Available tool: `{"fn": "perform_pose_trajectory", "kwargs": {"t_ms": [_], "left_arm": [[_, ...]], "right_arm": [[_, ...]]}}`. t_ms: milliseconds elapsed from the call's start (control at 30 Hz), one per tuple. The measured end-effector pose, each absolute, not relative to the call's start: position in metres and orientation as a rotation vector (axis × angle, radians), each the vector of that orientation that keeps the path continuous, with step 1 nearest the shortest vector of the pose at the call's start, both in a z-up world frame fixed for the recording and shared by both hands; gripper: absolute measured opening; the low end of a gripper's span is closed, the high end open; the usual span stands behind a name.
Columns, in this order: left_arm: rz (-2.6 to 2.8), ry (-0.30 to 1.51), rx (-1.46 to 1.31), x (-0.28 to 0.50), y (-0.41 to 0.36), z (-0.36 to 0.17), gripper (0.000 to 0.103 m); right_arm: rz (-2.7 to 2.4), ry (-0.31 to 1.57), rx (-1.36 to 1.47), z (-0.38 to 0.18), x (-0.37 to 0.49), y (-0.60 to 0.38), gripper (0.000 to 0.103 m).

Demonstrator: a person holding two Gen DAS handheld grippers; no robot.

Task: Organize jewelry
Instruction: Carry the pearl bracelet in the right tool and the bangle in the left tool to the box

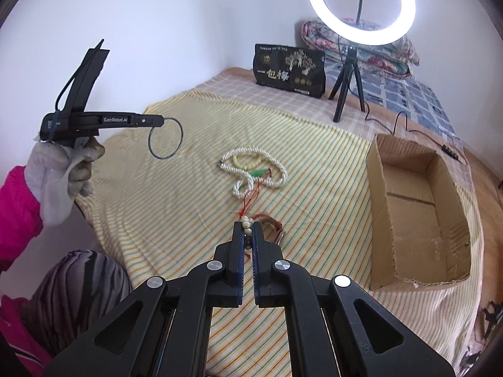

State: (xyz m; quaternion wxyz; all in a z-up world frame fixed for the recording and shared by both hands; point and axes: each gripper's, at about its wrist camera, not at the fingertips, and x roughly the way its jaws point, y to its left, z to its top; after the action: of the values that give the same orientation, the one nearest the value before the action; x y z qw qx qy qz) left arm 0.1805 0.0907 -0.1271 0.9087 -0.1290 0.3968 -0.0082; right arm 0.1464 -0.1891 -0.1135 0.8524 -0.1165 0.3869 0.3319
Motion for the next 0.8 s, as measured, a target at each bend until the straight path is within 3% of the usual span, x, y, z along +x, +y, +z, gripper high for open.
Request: {"fn": "perform_pose_trajectory", "kwargs": {"t_ms": [800], "left_arm": [[-0.255,0.748,-0.219,0.187,0.003,-0.065,0.001]], "right_arm": [[0.59,0.647,-0.22,-0.034,0.15,-0.236,0.003]]}}
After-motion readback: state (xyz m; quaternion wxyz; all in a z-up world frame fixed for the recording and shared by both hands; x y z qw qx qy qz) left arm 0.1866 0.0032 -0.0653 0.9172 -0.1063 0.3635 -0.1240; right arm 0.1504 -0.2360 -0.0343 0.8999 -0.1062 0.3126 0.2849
